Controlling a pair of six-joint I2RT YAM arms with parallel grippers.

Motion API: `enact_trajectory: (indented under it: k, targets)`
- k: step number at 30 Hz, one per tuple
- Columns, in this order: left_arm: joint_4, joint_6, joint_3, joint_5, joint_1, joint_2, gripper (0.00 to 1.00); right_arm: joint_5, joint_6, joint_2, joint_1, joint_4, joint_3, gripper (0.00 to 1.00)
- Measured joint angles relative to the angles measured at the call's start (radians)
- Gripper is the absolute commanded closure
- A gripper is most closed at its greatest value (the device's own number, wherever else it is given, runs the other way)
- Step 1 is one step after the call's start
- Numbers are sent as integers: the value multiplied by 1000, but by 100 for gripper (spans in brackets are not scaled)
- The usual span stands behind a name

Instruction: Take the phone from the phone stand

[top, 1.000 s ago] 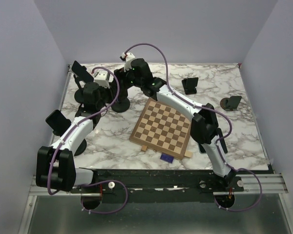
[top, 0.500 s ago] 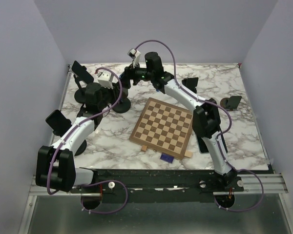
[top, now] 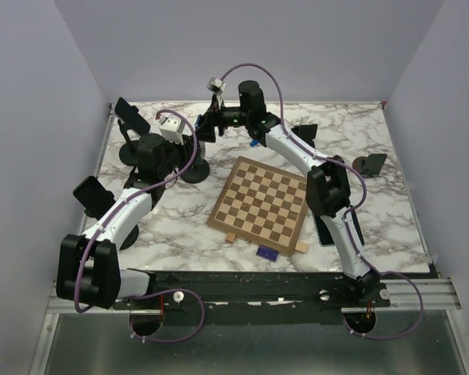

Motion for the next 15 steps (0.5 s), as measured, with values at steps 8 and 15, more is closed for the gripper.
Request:
enact_trajectory:
  k: [8,15]
  targets:
    - [-5,2,-10,-29,-7,-16,100,-13,50,15,-1,71,-11,99]
    - [-11,17,-11,-82,-31,-27,84,169,116,-79,23,174,-183,99]
